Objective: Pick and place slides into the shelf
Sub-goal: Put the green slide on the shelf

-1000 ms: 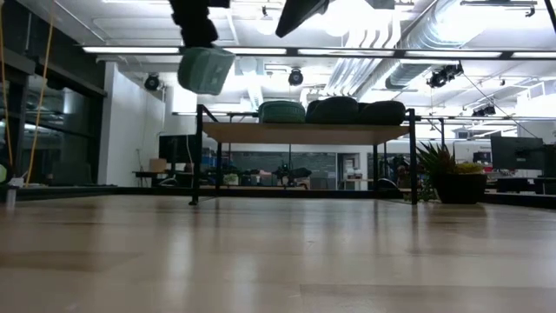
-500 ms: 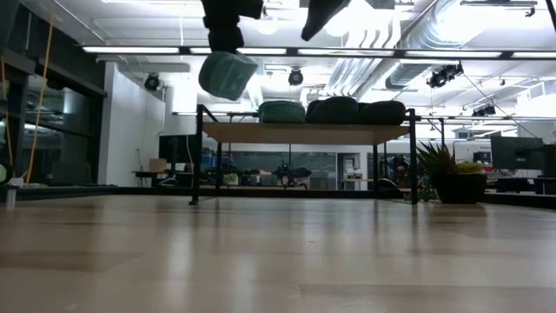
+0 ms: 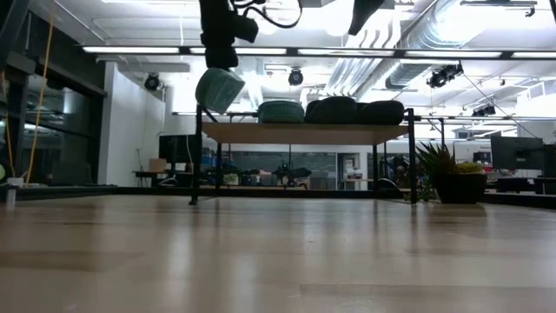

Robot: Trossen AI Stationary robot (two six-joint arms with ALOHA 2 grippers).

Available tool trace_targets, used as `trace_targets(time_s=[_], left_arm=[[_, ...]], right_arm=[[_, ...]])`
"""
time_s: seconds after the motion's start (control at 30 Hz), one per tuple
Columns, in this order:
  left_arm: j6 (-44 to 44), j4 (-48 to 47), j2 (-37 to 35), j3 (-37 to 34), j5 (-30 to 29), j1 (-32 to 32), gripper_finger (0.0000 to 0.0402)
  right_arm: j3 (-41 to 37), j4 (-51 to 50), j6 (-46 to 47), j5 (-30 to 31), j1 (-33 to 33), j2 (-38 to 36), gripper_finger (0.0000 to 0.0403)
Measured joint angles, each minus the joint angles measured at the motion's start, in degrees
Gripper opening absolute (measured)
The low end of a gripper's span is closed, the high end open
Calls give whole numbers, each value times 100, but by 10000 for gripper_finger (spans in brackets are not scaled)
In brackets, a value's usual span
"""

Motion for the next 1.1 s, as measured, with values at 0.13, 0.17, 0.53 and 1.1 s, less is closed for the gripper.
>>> trace_targets(time_s=[0.13, 0.17, 0.53, 1.1], left_arm=[[-22, 46, 38, 7, 98, 62, 0], [-8, 48, 37, 7, 96, 59, 0], [71, 17, 38, 4, 103, 49, 0], [375, 31, 297, 7, -13, -108, 0]], right_arm=[[0, -204, 256, 156, 113, 0, 0], [0, -231, 304, 173, 128, 0, 0], [0, -215, 310, 181, 149, 0, 0], [0, -155, 309, 281, 149, -2, 0]])
